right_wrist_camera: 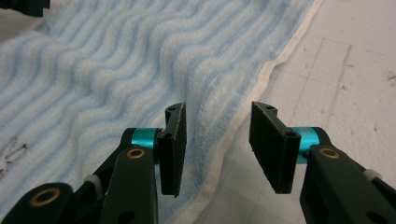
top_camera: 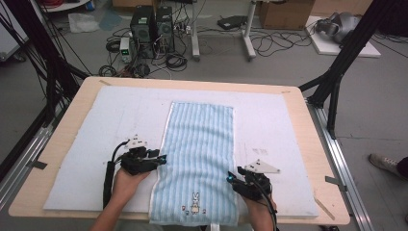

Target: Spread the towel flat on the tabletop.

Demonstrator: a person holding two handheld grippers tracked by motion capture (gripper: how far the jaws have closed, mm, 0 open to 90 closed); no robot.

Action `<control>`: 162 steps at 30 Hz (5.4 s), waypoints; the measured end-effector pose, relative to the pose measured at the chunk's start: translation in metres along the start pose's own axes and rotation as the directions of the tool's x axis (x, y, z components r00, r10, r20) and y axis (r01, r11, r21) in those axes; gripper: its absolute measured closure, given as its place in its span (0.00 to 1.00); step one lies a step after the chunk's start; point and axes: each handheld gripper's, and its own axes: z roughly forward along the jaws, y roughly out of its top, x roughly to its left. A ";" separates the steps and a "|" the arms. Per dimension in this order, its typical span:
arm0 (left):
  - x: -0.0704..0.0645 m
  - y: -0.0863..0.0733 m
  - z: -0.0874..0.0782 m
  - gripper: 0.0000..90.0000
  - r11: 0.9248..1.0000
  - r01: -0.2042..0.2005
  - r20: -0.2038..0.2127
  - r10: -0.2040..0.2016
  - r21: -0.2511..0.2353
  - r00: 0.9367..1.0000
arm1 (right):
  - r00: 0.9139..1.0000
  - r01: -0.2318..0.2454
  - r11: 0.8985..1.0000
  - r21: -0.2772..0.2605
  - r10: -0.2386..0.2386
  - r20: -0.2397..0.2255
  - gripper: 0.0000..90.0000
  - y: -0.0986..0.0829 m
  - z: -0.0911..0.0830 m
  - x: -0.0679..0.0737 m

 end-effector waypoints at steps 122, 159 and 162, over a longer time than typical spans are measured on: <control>-0.021 -0.018 -0.014 0.97 0.996 -0.075 -0.048 0.077 0.046 0.996 | 0.996 0.093 0.994 0.055 -0.093 -0.006 0.96 0.005 0.011 -0.007; -0.029 -0.031 -0.030 0.97 0.999 -0.026 -0.023 0.027 0.044 0.999 | 0.998 0.070 0.996 0.048 -0.069 -0.014 0.97 -0.017 -0.015 0.005; -0.030 -0.035 -0.034 0.97 0.999 -0.028 -0.019 0.029 0.040 0.999 | 0.997 0.077 0.996 0.052 -0.076 -0.017 0.97 -0.019 -0.018 0.007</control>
